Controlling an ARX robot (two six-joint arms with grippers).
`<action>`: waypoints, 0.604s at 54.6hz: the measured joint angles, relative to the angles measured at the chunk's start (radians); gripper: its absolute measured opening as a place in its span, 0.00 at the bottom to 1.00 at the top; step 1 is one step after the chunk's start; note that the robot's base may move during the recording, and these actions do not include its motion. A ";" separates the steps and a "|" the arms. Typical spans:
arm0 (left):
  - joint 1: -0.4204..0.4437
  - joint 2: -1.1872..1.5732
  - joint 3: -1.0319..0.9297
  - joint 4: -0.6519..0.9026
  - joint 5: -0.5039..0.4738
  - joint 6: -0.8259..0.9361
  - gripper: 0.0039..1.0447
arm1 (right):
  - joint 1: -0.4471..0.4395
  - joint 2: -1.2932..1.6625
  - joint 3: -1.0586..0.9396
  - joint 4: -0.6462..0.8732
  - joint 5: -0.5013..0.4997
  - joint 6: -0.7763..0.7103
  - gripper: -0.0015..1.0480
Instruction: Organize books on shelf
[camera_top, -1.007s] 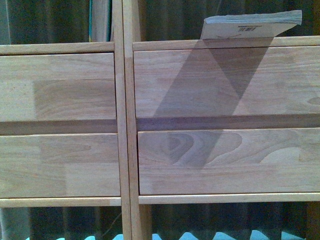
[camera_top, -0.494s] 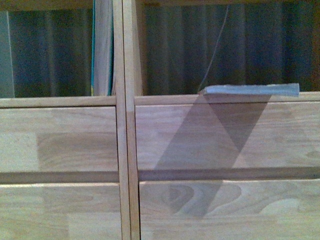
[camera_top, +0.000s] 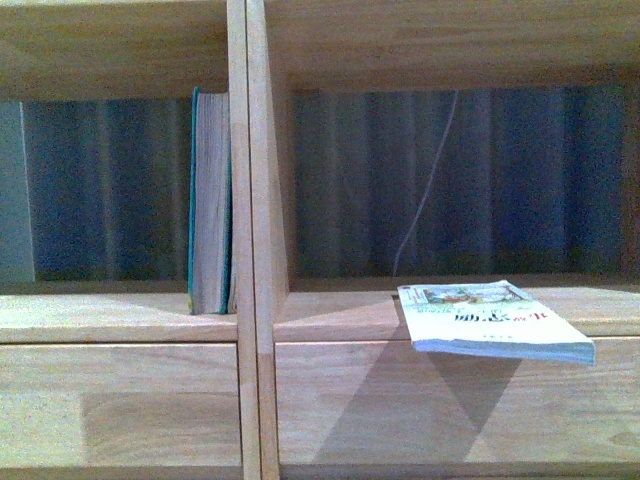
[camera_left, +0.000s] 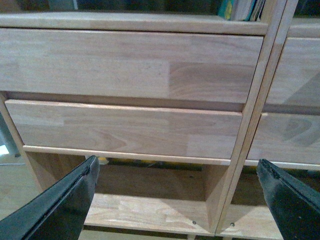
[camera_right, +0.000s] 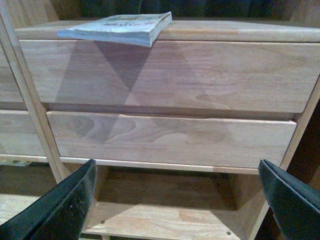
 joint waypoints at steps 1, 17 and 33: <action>0.000 0.000 0.000 0.000 0.000 0.000 0.93 | 0.000 0.000 0.000 0.000 0.000 0.000 0.93; 0.000 0.000 0.000 0.000 0.000 0.000 0.93 | -0.015 0.056 0.002 -0.009 -0.040 0.136 0.93; 0.000 0.000 0.000 0.000 0.000 0.000 0.93 | 0.127 0.533 0.143 0.147 0.107 0.401 0.93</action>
